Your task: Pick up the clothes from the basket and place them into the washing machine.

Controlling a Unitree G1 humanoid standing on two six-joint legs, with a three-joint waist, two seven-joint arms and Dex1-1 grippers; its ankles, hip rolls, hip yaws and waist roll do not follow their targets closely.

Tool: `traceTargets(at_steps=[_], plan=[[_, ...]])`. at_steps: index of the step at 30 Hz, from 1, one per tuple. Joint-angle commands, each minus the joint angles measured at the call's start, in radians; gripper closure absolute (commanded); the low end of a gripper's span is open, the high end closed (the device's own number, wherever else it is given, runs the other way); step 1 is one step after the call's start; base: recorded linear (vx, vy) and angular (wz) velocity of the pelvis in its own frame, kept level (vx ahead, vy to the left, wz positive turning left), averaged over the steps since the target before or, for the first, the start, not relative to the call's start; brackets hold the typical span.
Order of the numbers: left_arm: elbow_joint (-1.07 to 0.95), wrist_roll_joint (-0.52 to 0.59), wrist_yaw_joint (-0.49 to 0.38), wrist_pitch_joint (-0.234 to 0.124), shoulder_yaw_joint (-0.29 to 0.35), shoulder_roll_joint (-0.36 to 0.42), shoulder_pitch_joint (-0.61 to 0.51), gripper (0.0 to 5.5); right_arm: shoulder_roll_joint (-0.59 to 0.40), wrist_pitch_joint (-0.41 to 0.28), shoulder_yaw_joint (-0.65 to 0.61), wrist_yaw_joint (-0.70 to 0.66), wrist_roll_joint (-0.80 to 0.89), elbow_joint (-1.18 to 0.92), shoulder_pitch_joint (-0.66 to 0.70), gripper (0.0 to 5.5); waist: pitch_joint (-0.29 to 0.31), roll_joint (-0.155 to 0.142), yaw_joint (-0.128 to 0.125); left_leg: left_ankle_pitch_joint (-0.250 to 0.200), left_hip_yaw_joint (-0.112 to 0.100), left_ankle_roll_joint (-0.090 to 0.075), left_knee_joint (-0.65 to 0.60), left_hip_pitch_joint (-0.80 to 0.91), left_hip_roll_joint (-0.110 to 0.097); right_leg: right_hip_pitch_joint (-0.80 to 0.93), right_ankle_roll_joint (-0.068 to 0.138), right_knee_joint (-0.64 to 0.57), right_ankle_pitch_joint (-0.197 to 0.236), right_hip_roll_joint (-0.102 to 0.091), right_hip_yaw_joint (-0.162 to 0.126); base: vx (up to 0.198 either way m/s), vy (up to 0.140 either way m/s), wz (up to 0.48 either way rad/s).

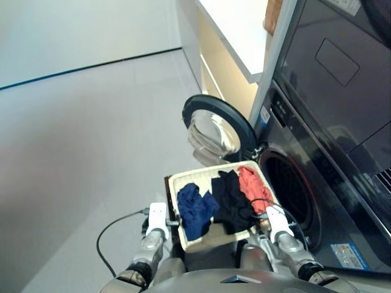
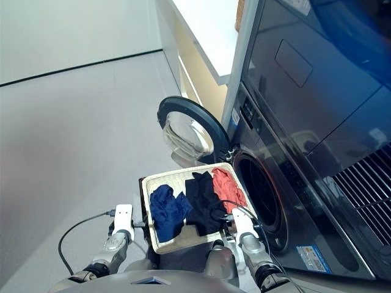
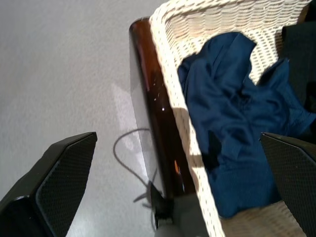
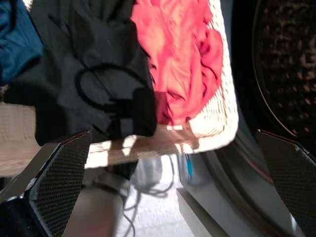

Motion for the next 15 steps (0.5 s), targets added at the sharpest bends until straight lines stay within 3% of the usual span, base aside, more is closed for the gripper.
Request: traceTargets(at_steps=[1,8,15], plan=[[-0.047,-0.021,0.022,-0.030,-0.003,0.047,-0.125,0.00,-0.002,-0.060,0.038,-0.008,-0.011,-0.080,-0.109,0.00,0.060,-0.052,-0.019,-0.073,0.030,0.003,0.103,0.008,0.005,0.052,0.078,-0.220,0.185,-0.034,0.049,0.000,0.000,0.000],[-0.040,-0.036,0.057,-0.032,-0.035,0.065,-0.271,0.00,-0.023,-0.076,0.091,-0.023,-0.014,-0.229,-0.216,0.00,0.129,-0.055,-0.045,-0.087,0.045,0.015,0.168,-0.102,0.019,-0.128,0.078,-0.092,0.170,-0.041,0.077,0.000,0.000,0.000],[-0.054,-0.068,0.093,-0.041,-0.045,0.093,-0.421,0.00,-0.039,-0.104,0.129,-0.039,-0.008,-0.384,-0.340,0.00,0.191,-0.068,-0.081,-0.128,0.039,0.013,0.313,-0.291,0.028,-0.304,0.067,-0.013,0.158,-0.051,0.105,0.000,0.000,0.000]])
